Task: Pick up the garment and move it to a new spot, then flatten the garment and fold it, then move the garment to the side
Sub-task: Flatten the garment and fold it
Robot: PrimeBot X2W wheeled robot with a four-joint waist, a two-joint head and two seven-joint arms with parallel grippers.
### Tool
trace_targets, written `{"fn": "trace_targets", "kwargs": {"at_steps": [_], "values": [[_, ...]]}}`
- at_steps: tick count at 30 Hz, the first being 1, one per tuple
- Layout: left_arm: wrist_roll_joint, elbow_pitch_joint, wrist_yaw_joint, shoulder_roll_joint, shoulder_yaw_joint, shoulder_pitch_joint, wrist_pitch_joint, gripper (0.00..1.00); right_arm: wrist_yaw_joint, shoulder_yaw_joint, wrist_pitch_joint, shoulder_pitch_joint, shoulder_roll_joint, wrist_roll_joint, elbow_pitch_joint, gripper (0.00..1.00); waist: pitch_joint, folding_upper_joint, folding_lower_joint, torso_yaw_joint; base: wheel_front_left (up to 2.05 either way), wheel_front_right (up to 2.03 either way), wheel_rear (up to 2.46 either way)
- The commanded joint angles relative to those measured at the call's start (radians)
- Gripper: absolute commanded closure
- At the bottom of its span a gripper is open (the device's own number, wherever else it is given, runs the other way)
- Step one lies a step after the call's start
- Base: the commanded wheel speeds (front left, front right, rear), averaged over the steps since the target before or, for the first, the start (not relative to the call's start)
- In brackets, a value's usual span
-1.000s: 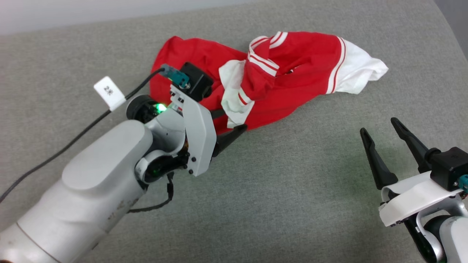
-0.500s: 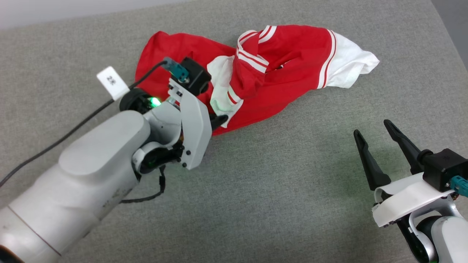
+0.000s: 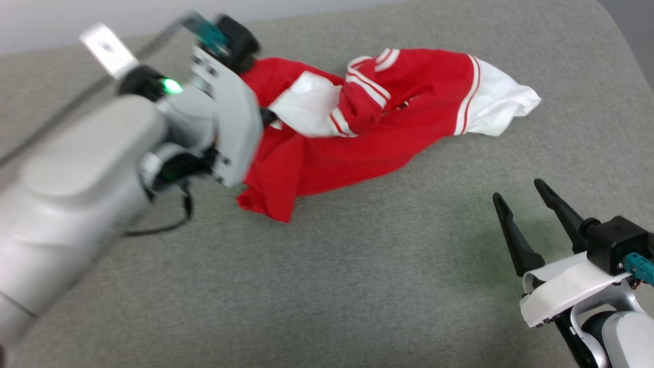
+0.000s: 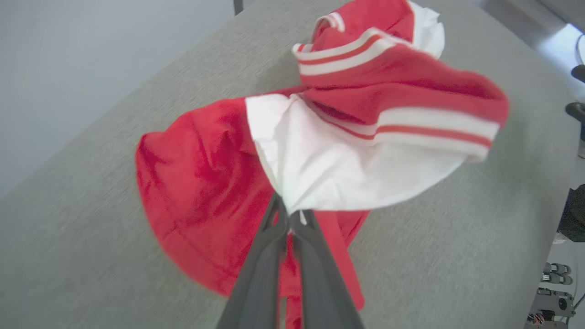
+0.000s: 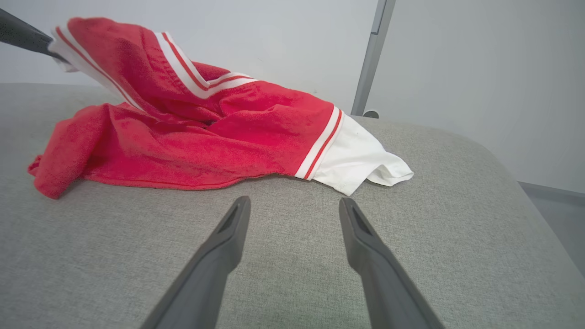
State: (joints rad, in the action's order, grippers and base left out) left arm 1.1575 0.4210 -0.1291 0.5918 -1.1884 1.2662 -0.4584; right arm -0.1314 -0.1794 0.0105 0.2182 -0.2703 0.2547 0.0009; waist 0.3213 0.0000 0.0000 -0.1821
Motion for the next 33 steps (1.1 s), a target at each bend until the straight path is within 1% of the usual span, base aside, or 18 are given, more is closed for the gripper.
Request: {"fn": "trace_targets", "kwargs": {"at_steps": [1, 5, 8, 11, 13, 17, 18, 20, 22, 25, 27, 30, 31, 32, 33], "values": [[0.026, 0.004, -0.002, 0.023, 0.008, 0.018, -0.022, 1.00, 0.001, 0.002, -0.004, -0.013, -0.005, 0.001, -0.004, 0.00, -0.031, 0.0000, 0.0000, 0.033, 0.00, 0.00, 0.00], [0.054, 0.022, -0.002, 0.096, 0.015, 0.058, -0.085, 1.00, 0.001, -0.003, -0.015, -0.032, -0.008, 0.008, -0.011, 0.00, -0.055, 0.0000, 0.0000, 0.070, 0.00, 0.00, 0.00], [-0.007, 0.029, -0.002, 0.150, 0.001, 0.082, -0.069, 1.00, 0.001, -0.012, -0.023, -0.032, -0.010, 0.009, -0.018, 0.00, -0.060, 0.0000, 0.0000, 0.090, 0.00, 0.00, 0.00], [-0.064, 0.037, -0.002, 0.199, -0.011, 0.074, -0.004, 1.00, 0.001, -0.017, -0.030, -0.026, -0.014, 0.012, -0.025, 0.00, -0.056, 0.0000, 0.0000, 0.105, 0.00, 0.00, 0.00], [-0.096, 0.045, -0.002, 0.220, -0.004, 0.060, 0.076, 1.00, 0.001, -0.019, -0.036, -0.019, -0.016, 0.013, -0.032, 0.00, -0.048, 0.0000, 0.0000, 0.112, 0.00, 0.00, 0.00], [-0.205, 0.091, 0.005, 0.242, -0.025, 0.018, 0.251, 1.00, 0.001, -0.021, -0.046, -0.006, -0.023, 0.011, -0.047, 0.00, -0.030, 0.0000, 0.0000, 0.124, 0.00, 0.00, 0.00], [-0.209, 0.111, 0.011, 0.241, -0.026, -0.003, 0.285, 1.00, 0.001, -0.023, -0.051, -0.005, -0.025, 0.011, -0.051, 0.00, -0.026, 0.0000, 0.0000, 0.125, 0.00, 0.00, 0.00], [-0.181, 0.157, 0.013, 0.231, -0.029, -0.058, 0.301, 1.00, 0.001, -0.024, -0.057, -0.004, -0.030, 0.010, -0.056, 0.00, -0.021, 0.0000, 0.0000, 0.128, 0.00, 0.00, 0.00], [-0.132, 0.199, 0.012, 0.218, -0.029, -0.106, 0.279, 1.00, 0.001, -0.020, -0.062, -0.005, -0.034, 0.010, -0.063, 0.00, -0.018, 0.0000, 0.0000, 0.131, 0.00, 0.00, 0.00], [-0.012, 0.242, 0.005, 0.194, -0.005, -0.169, 0.227, 1.00, 0.001, -0.012, -0.072, -0.010, -0.041, 0.008, -0.073, 0.00, -0.013, 0.0000, 0.0000, 0.135, 0.00, 0.00, 0.00], [0.069, 0.256, 0.002, 0.188, 0.037, -0.179, 0.215, 1.00, 0.001, -0.008, -0.079, -0.014, -0.044, 0.007, -0.078, 0.00, -0.012, 0.0000, 0.0000, 0.137, 0.00, 0.00, 0.00], [0.266, 0.253, -0.002, 0.172, 0.130, -0.191, 0.133, 1.00, 0.001, -0.002, -0.088, -0.020, -0.049, 0.008, -0.089, 0.00, -0.008, 0.0000, 0.0000, 0.139, 0.00, 0.00, 0.00], [0.339, 0.249, -0.001, 0.172, 0.160, -0.188, 0.083, 1.00, 0.001, 0.001, -0.089, -0.022, -0.049, 0.009, -0.092, 0.00, -0.007, 0.0000, 0.0000, 0.140, 0.00, 0.00, 0.00], [0.376, 0.244, -0.001, 0.182, 0.179, -0.176, 0.040, 1.00, 0.001, 0.003, -0.092, -0.022, -0.049, 0.008, -0.095, 0.00, -0.005, 0.0000, 0.0000, 0.141, 0.00, 0.00, 0.00], [0.419, 0.243, 0.010, 0.195, 0.201, -0.158, 0.000, 1.00, 0.001, 0.005, -0.094, -0.022, -0.048, 0.007, -0.098, 0.00, -0.003, 0.0000, 0.0000, 0.142, 0.00, 0.00, 0.00]]}}
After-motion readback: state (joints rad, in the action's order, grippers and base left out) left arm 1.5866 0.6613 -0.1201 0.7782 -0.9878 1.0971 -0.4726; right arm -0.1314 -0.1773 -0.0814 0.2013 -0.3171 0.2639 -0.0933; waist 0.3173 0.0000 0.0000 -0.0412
